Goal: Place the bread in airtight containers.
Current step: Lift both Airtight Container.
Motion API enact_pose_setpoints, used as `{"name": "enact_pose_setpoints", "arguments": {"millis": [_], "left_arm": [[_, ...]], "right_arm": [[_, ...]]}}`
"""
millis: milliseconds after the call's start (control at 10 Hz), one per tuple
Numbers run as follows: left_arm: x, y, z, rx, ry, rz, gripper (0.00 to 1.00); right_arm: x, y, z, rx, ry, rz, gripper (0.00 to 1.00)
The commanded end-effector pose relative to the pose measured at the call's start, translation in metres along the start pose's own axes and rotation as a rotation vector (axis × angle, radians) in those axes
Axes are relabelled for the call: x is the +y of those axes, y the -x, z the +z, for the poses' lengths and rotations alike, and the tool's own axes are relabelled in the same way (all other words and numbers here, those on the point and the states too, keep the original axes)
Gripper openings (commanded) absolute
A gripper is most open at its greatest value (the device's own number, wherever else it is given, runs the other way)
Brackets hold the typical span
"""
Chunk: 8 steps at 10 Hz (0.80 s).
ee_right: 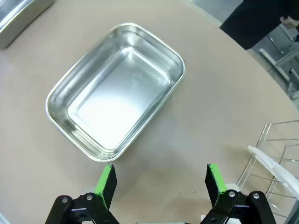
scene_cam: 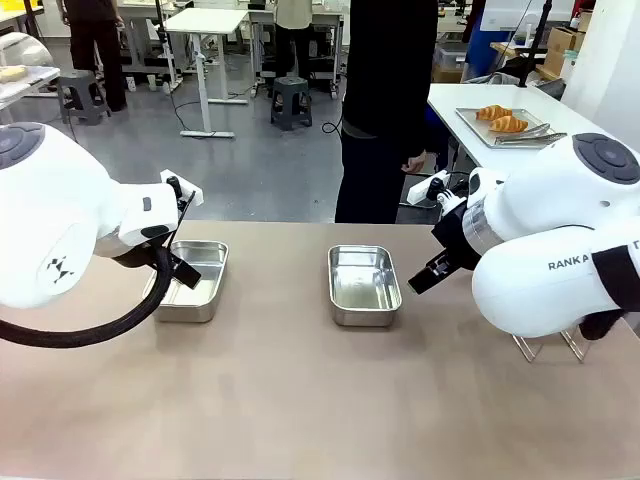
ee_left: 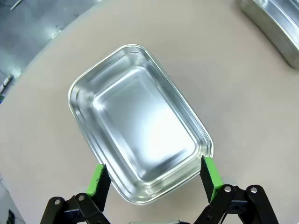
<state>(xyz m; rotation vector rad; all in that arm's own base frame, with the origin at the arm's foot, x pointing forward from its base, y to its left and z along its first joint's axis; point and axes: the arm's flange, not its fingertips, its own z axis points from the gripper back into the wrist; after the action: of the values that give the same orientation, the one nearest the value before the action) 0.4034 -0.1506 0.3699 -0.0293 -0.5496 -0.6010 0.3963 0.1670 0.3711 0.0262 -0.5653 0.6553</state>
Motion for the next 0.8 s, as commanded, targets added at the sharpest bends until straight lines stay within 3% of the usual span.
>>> {"name": "enact_pose_setpoints", "arguments": {"millis": [0, 700], "left_arm": [[0.0, -0.0001, 0.0002, -0.001, 0.0, 0.0, 1.0], [0.0, -0.0001, 0.0002, -0.001, 0.0, 0.0, 1.0]], "right_arm": [[0.0, 0.0, 0.0, 0.0, 0.0, 0.0, 1.0], [0.0, 0.0, 0.0, 0.0, 0.0, 0.0, 1.0]]}}
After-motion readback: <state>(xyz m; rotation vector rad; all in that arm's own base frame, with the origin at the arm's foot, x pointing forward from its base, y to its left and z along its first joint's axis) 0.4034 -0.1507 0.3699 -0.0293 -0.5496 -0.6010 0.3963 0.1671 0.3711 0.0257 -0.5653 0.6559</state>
